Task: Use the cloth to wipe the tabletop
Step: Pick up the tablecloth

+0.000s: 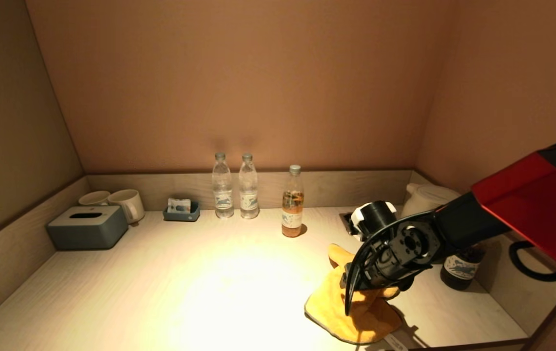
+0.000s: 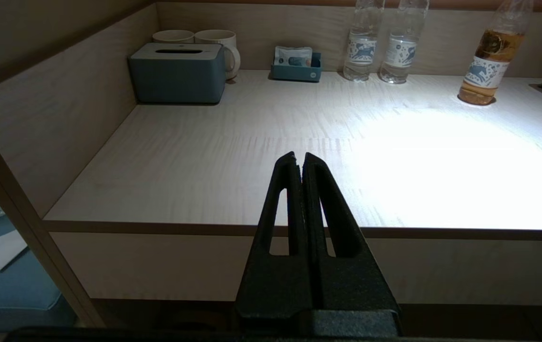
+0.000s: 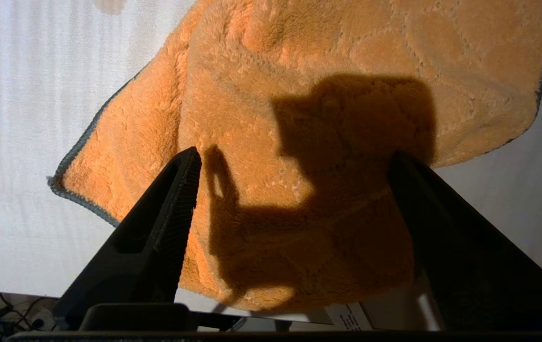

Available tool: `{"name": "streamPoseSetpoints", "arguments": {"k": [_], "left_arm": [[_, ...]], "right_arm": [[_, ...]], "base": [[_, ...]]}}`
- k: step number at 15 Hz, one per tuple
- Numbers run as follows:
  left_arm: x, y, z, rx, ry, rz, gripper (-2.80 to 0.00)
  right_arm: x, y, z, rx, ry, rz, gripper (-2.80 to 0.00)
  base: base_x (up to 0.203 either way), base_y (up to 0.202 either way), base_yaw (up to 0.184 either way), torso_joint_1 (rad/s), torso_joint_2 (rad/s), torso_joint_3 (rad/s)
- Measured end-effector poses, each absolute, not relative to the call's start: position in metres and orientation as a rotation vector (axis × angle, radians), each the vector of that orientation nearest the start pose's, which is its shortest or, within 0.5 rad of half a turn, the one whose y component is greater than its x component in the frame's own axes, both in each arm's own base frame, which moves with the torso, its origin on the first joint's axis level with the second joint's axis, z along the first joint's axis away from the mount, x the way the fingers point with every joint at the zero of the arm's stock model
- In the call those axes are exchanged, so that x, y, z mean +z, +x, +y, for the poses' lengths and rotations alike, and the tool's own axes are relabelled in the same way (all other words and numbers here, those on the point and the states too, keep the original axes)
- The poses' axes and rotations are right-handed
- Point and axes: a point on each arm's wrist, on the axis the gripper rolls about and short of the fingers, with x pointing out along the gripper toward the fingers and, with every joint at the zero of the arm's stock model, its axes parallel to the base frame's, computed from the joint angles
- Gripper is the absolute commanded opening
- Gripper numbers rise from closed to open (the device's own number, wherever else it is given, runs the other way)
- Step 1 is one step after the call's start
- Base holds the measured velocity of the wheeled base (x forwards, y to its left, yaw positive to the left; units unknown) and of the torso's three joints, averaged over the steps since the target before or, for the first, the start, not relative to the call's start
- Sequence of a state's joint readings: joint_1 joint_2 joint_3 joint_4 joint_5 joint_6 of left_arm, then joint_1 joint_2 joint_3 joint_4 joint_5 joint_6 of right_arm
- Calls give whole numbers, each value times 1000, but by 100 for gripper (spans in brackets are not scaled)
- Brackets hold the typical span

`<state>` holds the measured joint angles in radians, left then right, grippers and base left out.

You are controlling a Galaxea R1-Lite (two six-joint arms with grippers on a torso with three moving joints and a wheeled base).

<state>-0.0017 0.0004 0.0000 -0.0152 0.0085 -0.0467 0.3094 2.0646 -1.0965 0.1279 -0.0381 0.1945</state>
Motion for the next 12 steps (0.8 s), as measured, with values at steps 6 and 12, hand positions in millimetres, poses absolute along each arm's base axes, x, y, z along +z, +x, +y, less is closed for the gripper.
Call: {"name": "streamPoseSetpoints", "arguments": {"k": [6, 12], "left_arm": [[77, -23, 0, 7, -47, -15, -280], [77, -23, 0, 7, -47, -15, -280]], "right_arm": [[48, 345, 109, 124, -20, 1150, 0], [36, 350, 110, 120, -25, 1174, -280]], "base": [[0, 0, 0, 0, 0, 0], [0, 0, 0, 0, 0, 0]]}}
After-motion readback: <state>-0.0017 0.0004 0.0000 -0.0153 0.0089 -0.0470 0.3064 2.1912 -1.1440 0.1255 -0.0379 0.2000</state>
